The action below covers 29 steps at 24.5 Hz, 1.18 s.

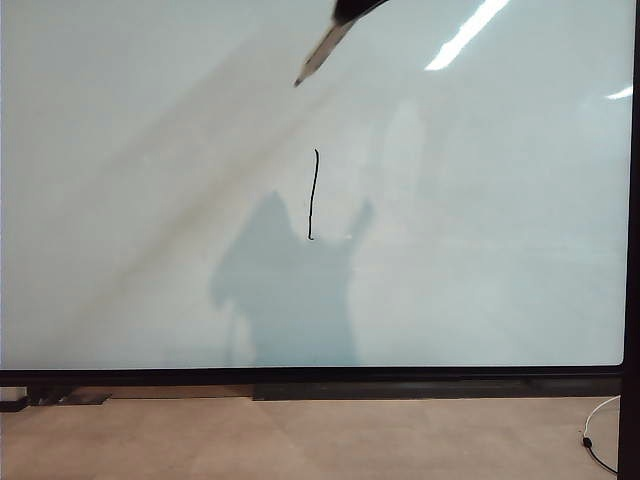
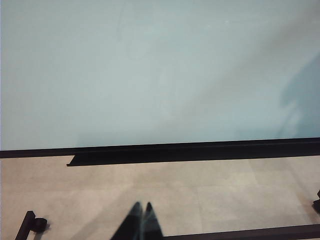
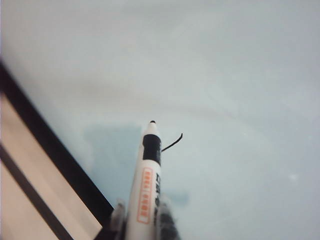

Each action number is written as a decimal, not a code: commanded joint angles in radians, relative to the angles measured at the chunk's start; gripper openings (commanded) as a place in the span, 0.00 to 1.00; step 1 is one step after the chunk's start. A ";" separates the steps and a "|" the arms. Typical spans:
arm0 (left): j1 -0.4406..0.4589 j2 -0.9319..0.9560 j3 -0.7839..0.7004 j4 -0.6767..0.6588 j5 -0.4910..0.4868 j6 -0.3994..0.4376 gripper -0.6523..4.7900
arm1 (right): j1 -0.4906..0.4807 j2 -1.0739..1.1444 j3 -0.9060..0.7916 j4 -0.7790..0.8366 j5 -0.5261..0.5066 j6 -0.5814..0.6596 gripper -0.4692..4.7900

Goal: Pick up the pen on the shelf to the right of the whiteboard and draw a rectangle.

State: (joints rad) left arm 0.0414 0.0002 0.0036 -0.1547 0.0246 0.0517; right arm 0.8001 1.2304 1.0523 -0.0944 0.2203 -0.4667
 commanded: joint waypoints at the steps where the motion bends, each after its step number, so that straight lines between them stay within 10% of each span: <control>1: 0.000 0.000 0.004 0.006 0.002 0.000 0.11 | -0.031 -0.097 -0.145 0.219 -0.036 0.179 0.08; 10: 0.000 0.000 0.004 0.006 0.004 0.000 0.11 | -0.198 -0.162 -0.527 0.652 -0.251 0.400 0.08; 29: 0.000 0.000 0.003 0.005 0.005 0.000 0.11 | -0.300 0.306 -0.440 1.103 -0.446 0.396 0.08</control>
State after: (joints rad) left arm 0.0410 0.0002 0.0036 -0.1543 0.0261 0.0517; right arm 0.5026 1.5200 0.5888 0.9646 -0.2066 -0.0750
